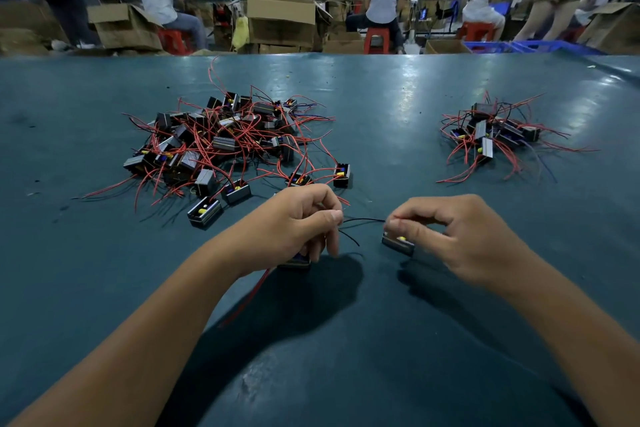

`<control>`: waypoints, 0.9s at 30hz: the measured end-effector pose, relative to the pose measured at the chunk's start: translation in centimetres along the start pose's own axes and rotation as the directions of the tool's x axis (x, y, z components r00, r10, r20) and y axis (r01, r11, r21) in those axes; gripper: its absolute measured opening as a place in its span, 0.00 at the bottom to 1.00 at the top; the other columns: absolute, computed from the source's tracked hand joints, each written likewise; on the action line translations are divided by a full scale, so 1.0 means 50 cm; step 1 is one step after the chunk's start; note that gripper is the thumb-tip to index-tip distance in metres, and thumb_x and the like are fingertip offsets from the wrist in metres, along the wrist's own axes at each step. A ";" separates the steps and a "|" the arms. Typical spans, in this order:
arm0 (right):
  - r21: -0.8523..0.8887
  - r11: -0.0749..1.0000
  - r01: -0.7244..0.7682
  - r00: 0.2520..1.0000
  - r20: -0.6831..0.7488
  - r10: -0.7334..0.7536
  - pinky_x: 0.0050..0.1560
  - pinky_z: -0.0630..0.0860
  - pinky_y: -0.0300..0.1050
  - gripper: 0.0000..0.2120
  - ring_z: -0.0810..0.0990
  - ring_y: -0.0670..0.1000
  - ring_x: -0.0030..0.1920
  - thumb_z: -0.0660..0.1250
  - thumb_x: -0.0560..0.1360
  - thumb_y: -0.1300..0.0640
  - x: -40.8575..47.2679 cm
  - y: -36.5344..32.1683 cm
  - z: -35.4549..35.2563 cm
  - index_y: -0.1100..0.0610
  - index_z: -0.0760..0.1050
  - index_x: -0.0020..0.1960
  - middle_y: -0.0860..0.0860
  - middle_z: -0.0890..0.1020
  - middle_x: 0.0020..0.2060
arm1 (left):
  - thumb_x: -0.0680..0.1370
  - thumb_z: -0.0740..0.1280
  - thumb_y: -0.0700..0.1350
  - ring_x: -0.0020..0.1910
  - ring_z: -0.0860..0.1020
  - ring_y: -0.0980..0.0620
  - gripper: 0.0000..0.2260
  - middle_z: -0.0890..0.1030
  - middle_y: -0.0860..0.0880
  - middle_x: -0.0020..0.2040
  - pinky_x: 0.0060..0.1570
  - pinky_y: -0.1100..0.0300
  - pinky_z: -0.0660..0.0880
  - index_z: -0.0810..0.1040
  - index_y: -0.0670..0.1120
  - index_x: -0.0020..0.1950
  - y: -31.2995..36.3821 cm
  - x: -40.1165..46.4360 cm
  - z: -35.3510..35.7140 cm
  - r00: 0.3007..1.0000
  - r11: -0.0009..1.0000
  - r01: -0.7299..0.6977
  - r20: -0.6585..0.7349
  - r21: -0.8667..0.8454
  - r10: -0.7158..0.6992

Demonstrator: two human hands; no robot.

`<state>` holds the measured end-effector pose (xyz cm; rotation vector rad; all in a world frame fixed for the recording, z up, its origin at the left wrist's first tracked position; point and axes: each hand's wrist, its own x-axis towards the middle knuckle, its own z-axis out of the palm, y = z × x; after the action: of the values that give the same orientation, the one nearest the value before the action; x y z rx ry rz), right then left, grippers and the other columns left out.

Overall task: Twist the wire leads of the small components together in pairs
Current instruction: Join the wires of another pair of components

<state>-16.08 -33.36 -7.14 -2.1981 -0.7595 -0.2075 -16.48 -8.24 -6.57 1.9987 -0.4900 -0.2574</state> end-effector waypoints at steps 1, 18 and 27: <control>0.056 0.998 -0.016 0.999 -0.048 0.019 0.42 0.73 0.30 0.11 0.82 0.40 0.39 0.67 0.74 0.47 0.001 -0.004 0.012 0.51 0.84 0.46 0.42 0.85 0.38 | 0.84 0.59 0.40 0.29 0.76 0.48 0.07 0.84 0.44 0.37 0.35 0.53 0.70 0.71 0.40 0.47 0.001 0.001 0.003 1.000 1.000 0.000 -0.006 -0.014 0.000; 0.400 0.897 -0.189 0.947 -0.167 0.274 0.38 0.74 0.37 0.05 0.79 0.46 0.32 0.64 0.80 0.61 0.007 -0.024 0.103 0.55 0.77 0.47 0.49 0.85 0.36 | 0.85 0.59 0.43 0.34 0.83 0.47 0.07 0.87 0.44 0.44 0.32 0.59 0.74 0.68 0.43 0.49 -0.003 0.011 0.027 1.000 0.994 -0.014 0.021 -0.108 0.017; 0.595 0.796 -0.107 0.935 -0.211 0.284 0.30 0.67 0.26 0.06 0.73 0.39 0.27 0.66 0.79 0.63 0.014 -0.038 0.120 0.57 0.78 0.45 0.41 0.78 0.27 | 0.83 0.63 0.44 0.33 0.83 0.48 0.08 0.87 0.45 0.44 0.29 0.62 0.74 0.73 0.39 0.50 -0.012 0.024 0.057 0.993 0.986 -0.060 -0.114 -0.152 0.043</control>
<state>-17.19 -27.70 -9.72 -1.5971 -0.3522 -0.1613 -16.38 -10.80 -8.35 1.8346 -0.4374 -0.1470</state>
